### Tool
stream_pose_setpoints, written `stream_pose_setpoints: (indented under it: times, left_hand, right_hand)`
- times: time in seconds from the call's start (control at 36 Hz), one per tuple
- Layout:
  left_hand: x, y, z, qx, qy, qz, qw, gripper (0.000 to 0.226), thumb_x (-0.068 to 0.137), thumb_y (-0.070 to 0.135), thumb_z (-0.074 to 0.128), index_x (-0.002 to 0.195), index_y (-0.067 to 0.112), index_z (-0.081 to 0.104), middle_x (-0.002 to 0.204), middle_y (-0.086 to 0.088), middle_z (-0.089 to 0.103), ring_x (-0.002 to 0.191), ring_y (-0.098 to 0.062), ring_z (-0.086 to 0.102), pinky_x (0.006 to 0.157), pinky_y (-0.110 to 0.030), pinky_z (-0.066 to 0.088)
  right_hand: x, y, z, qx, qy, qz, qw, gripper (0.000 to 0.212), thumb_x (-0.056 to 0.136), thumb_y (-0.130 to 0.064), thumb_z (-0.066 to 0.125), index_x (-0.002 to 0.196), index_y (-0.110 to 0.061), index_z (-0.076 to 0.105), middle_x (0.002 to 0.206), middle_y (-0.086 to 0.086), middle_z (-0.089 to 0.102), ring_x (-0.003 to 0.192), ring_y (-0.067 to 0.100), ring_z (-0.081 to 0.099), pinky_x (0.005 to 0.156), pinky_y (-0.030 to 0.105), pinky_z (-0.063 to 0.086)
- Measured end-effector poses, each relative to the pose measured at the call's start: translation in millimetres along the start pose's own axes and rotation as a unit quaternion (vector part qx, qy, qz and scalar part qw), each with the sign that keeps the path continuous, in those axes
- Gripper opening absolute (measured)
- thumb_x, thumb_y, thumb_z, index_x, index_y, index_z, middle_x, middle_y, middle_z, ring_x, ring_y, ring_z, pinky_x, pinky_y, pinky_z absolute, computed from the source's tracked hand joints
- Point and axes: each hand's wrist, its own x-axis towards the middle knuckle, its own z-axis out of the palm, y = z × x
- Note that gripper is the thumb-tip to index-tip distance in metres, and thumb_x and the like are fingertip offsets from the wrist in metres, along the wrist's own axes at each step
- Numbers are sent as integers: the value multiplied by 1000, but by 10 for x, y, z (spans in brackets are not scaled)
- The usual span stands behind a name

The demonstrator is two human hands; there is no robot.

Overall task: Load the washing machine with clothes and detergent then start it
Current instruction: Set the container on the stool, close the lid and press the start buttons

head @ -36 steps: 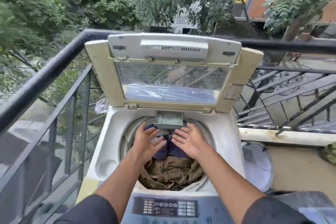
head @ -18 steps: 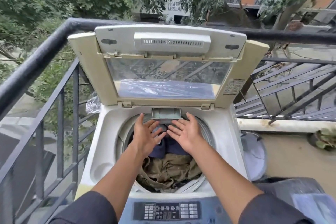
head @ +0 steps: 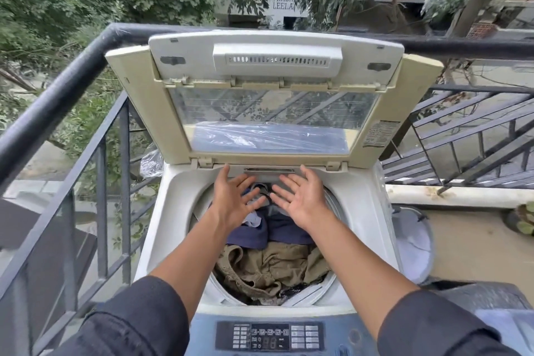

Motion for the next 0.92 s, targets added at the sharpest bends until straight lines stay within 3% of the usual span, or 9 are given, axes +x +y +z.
stream_pose_setpoints:
  times: [0.11,0.28,0.36,0.44,0.53,0.61,0.69,0.81,0.92]
  left_hand:
    - [-15,17,27,16,-1,-2,1000,81,103,69,35,164,16,32,161,-3,46,134,-34,49,113,-57,46]
    - [-125,8,125,55,13,0,998,79,102,71,39,163,21,32,161,0,46,145,-37,45,93,-50,56]
    - [-186,-27,128,107,29,12,994,67,104,65,43,153,19,47,152,-3,53,136,-34,53,102,-52,55]
    - [-283,-63,222,171,63,58,982,52,107,55,46,137,15,59,138,-6,63,124,-30,61,108,-51,52]
    - [-420,-63,418,252,111,170,946,33,104,43,54,113,17,71,125,-7,74,109,-23,69,95,-44,54]
    - [-660,30,687,348,113,304,880,36,90,48,60,116,28,75,115,7,78,108,-12,71,100,-42,57]
    - [-935,236,998,420,134,452,776,31,101,35,60,128,26,72,117,10,76,106,-4,69,92,-28,56]
    - [-1144,598,1327,476,181,613,604,24,101,28,55,119,26,70,108,10,74,97,-13,67,90,-34,51]
    - [-1219,968,1539,507,214,689,472,28,98,22,58,124,19,68,115,0,70,102,-17,57,91,-27,38]
  right_hand:
    - [1,-17,39,14,-10,-2,1000,67,106,-45,45,161,-11,30,160,10,45,140,43,47,110,58,46]
    - [-63,-60,65,-20,-8,3,1000,68,105,-46,46,161,-11,32,159,11,46,140,43,48,108,56,47]
    - [-208,-108,103,-129,4,-15,992,60,106,-46,47,153,-9,43,150,12,55,131,41,56,103,51,53]
    - [-406,-175,206,-267,47,-80,959,41,106,-39,51,137,-12,59,132,12,67,114,33,67,92,44,56]
    - [-605,-281,359,-420,81,-213,878,19,102,-32,58,112,-22,70,107,4,74,98,23,70,86,39,57]
    - [-843,-430,565,-561,89,-358,741,24,97,-31,61,118,-24,70,112,-6,73,104,16,67,91,35,56]
    - [-1091,-596,811,-616,111,-488,609,30,96,-31,61,124,-22,68,122,-4,71,115,18,60,98,35,50]
    - [-1323,-840,1118,-577,138,-633,498,24,92,-21,62,114,-18,71,109,0,72,103,22,58,88,35,50]
    - [-1353,-1089,1333,-575,174,-694,398,25,92,-18,58,113,-16,71,111,3,70,104,25,58,92,39,48]
